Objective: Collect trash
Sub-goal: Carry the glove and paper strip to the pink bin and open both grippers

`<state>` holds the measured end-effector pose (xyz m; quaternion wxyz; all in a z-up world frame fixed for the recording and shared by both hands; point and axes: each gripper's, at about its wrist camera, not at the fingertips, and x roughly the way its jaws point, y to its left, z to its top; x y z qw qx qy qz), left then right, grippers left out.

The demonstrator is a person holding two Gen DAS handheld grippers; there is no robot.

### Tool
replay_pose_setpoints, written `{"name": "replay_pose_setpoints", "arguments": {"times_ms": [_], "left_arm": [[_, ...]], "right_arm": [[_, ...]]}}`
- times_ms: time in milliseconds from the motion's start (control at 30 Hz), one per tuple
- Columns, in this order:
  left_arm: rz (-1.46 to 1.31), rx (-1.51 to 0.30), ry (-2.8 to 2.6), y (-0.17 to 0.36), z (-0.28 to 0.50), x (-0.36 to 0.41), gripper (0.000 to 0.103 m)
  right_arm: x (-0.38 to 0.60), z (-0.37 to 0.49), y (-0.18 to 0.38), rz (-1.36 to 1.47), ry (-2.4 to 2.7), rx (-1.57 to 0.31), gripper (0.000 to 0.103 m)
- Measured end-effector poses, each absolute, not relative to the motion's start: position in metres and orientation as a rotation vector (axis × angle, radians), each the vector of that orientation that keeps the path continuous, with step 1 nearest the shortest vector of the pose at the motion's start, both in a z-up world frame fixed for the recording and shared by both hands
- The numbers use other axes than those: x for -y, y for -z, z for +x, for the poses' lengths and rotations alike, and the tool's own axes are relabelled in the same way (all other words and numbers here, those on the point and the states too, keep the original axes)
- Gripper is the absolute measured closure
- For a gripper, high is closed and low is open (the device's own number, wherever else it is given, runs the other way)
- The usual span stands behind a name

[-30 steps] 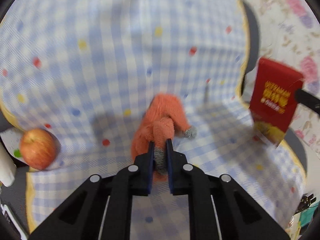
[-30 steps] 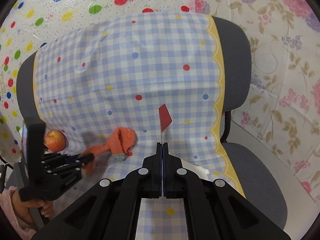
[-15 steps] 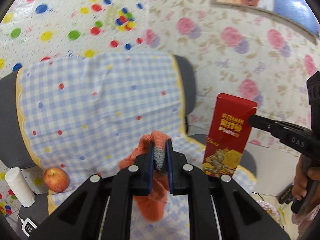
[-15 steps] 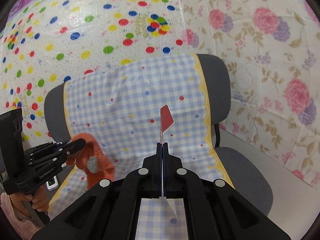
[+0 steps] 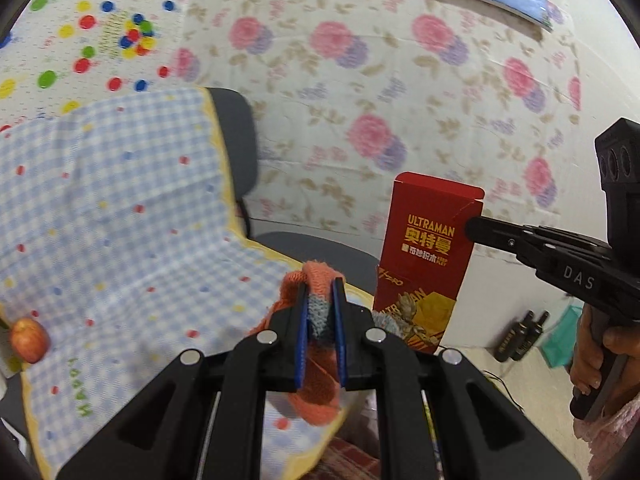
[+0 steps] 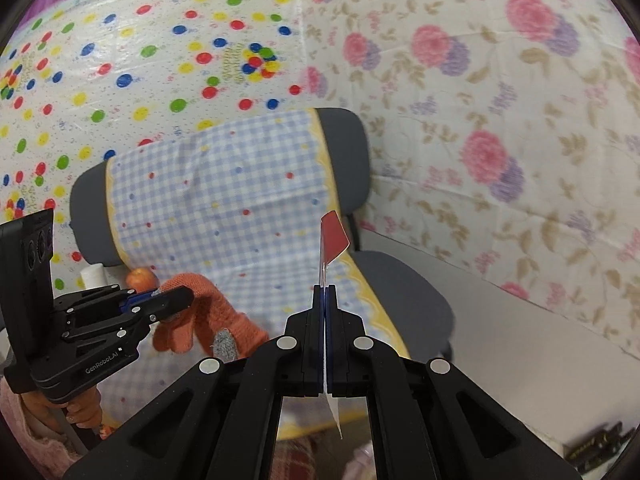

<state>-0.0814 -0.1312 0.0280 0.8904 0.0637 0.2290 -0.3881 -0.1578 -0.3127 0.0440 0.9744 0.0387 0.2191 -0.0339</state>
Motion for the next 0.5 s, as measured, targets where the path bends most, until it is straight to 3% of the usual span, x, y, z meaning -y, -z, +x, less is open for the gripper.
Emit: {"name": "replay_pose_setpoints", "arguments": {"times_ms": [500], "left_arm": [[0.23, -0.63, 1.062, 0.043, -0.138, 0.224, 0.094]], "right_arm": [[0.377, -0.245, 0.04, 0.206, 0.316, -0.613, 0.102]]}}
